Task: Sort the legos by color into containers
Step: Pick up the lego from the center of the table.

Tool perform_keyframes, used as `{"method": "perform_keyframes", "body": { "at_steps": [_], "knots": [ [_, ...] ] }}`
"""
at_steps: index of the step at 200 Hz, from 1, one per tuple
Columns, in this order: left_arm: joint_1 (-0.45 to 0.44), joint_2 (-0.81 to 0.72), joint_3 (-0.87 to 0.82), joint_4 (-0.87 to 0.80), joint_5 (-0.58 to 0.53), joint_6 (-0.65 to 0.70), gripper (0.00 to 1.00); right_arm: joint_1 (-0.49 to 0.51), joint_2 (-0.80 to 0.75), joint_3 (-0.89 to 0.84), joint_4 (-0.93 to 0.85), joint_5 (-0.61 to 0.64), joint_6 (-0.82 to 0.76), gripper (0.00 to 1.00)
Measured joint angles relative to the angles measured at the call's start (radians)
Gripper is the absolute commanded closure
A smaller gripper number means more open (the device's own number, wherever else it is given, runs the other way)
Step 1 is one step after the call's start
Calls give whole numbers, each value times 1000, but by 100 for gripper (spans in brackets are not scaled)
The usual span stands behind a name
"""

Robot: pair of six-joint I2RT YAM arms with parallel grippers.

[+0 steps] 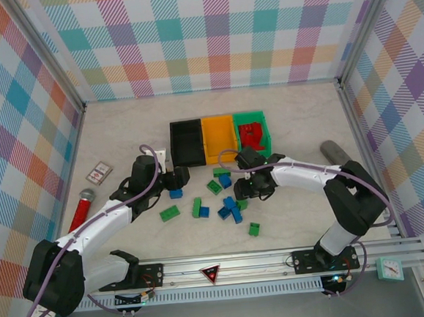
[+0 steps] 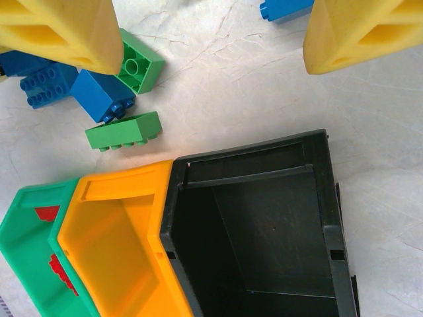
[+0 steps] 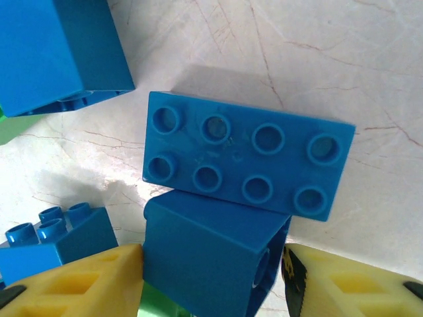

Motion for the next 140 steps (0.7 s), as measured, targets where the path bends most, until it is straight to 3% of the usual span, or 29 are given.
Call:
{"method": "perform_keyframes", "body": {
  "at_steps": [62, 140],
  "knots": [
    [0, 0, 0, 0, 0, 0, 28, 0, 31, 31, 1, 5, 0, 43],
    [0, 0, 0, 0, 0, 0, 28, 9, 79, 38, -7, 16, 4, 37]
  ]
}}
